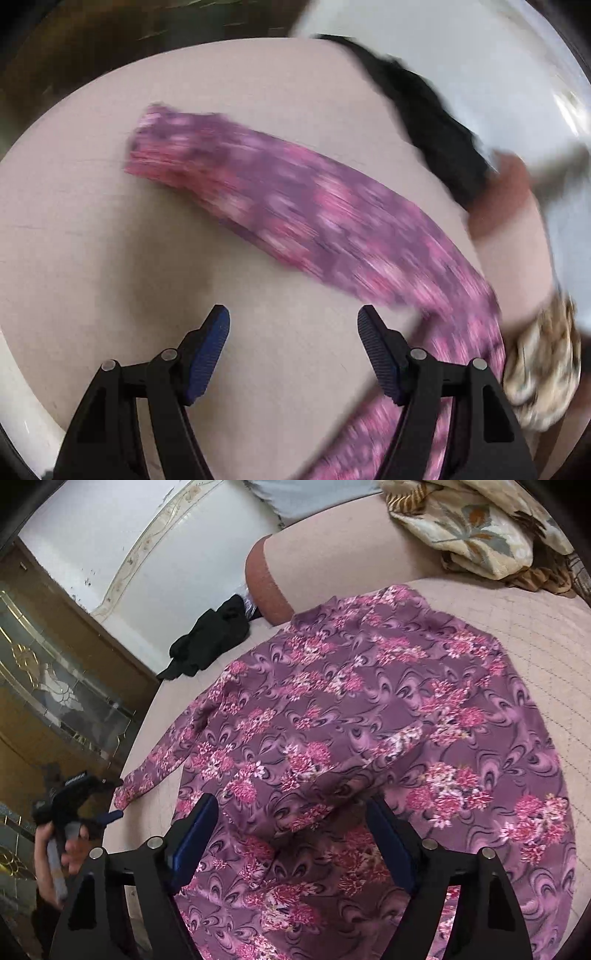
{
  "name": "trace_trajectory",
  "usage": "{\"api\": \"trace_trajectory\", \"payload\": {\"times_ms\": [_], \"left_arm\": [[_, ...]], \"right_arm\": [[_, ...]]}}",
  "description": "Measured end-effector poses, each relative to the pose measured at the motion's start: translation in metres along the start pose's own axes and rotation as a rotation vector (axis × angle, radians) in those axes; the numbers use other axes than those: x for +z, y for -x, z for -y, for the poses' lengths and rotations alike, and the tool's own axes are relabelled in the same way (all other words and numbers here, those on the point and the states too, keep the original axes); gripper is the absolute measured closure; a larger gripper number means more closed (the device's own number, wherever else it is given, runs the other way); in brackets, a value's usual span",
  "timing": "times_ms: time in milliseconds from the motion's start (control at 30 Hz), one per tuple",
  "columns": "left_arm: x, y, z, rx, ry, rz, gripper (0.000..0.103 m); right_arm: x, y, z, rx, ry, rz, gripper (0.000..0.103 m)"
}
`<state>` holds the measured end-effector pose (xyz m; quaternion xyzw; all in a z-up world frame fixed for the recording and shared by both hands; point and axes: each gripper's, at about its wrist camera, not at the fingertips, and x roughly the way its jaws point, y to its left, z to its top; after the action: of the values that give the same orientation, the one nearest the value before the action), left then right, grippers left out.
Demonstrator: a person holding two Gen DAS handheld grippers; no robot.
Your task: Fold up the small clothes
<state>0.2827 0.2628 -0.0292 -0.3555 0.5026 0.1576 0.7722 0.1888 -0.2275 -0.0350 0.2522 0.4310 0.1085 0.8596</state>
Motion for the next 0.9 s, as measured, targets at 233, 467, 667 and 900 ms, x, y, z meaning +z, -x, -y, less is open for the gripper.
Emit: {"api": "trace_trajectory", "payload": {"times_ms": [233,467,667,900], "left_arm": [[0.038,-0.026,-0.041,0.08,0.129,0.081,0.032],[0.049,-0.036,-0.036,0.12,0.115,0.161,0.089],[0.026,-0.007,-0.005,0.168,-0.04,0.273,0.099],[-0.082,0.059,0.114,0.107,-0.546,0.521,0.099]], "right_arm": [[-0.005,-0.015,-0.008,0.001,0.027,-0.037,0.018],[-0.003,-0.011,-0.008,0.01,0.027,-0.029,0.018],[-0.001,-0.006,-0.008,0.015,0.023,-0.018,0.018],[0.0,-0.002,-0.005,0.013,0.011,-0.006,0.018]]}}
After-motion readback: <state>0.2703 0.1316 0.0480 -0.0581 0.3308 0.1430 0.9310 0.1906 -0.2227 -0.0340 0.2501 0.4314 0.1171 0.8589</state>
